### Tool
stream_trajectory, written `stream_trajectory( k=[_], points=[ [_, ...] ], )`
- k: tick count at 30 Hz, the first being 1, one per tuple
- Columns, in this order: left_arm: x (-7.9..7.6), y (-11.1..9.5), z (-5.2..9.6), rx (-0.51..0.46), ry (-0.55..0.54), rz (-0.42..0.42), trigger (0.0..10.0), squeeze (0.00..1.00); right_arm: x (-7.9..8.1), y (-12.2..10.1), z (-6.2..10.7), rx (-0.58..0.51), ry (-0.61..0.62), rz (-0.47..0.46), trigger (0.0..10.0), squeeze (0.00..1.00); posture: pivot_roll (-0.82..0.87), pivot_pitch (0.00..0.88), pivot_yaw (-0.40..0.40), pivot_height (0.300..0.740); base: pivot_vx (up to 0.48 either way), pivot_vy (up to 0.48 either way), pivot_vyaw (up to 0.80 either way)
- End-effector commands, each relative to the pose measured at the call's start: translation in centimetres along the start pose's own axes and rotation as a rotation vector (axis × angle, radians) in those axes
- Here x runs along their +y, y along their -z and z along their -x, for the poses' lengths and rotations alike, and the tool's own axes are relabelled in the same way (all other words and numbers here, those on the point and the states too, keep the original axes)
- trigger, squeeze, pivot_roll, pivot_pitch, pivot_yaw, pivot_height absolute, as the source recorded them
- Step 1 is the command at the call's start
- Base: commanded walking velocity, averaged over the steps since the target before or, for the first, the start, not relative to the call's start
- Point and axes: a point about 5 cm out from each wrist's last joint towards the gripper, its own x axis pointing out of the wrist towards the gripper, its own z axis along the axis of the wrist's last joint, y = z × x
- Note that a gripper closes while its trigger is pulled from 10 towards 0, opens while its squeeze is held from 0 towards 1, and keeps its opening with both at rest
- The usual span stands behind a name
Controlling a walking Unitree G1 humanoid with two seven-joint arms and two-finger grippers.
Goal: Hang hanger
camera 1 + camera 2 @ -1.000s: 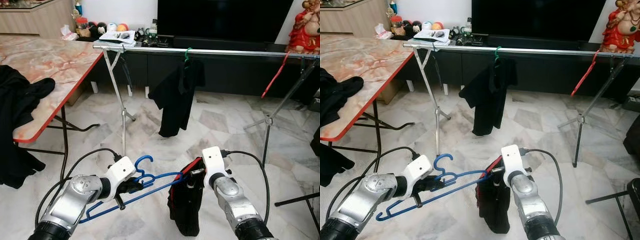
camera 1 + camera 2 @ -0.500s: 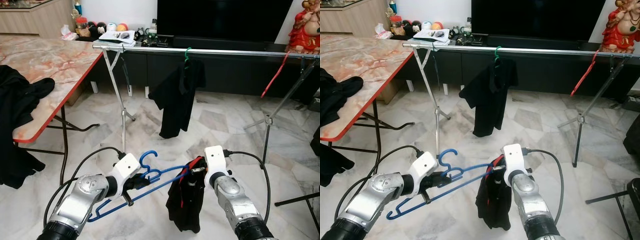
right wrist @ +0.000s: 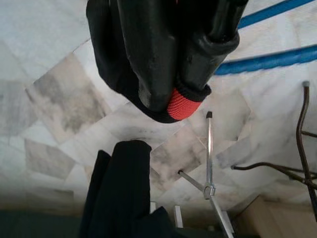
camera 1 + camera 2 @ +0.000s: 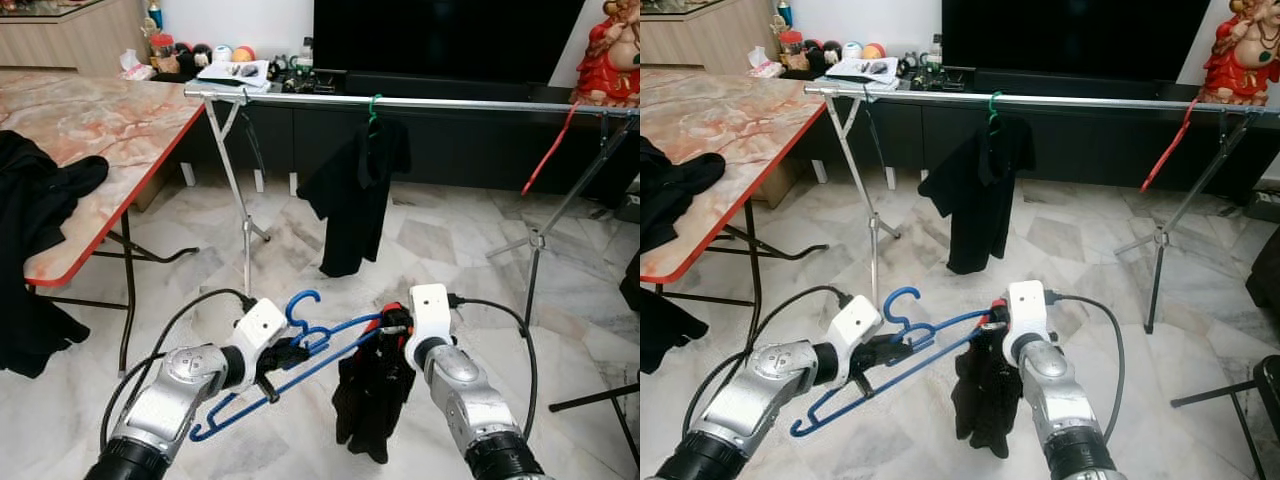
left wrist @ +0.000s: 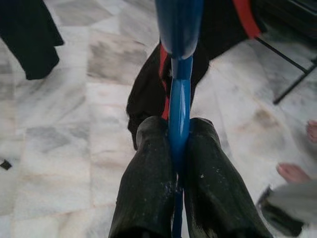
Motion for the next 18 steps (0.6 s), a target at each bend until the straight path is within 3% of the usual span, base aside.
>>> stream_trajectory(
  k=[1,10,15,18],
  points=[
    [-0.5,0.0,0.3,0.003,0.048,0.004,10.0,0.00,0.0,-0.7,0.1,-0.035,-0.006,0.032,10.0,0.00,0.11,0.058,0.004,0.740,0.000,0.000,0.00],
    [-0.8,-0.1,0.6,-0.022,0.091,0.027,10.0,0.00,0.0,-1.3,0.3,-0.057,-0.045,0.090,10.0,0.00,0.12,0.051,0.003,0.740,0.000,0.000,0.00],
    [0.5,-0.8,0.0,-0.044,-0.042,0.012,10.0,0.00,0.6,-1.4,0.3,-0.058,-0.076,0.093,10.0,0.00,0.12,0.049,0.002,0.740,0.000,0.000,0.00],
    [0.5,-0.9,-0.2,-0.056,-0.050,0.011,10.0,0.00,0.9,-1.5,0.4,-0.062,-0.092,0.093,10.0,0.00,0.11,0.047,0.001,0.740,0.000,0.000,0.00]
  ],
)
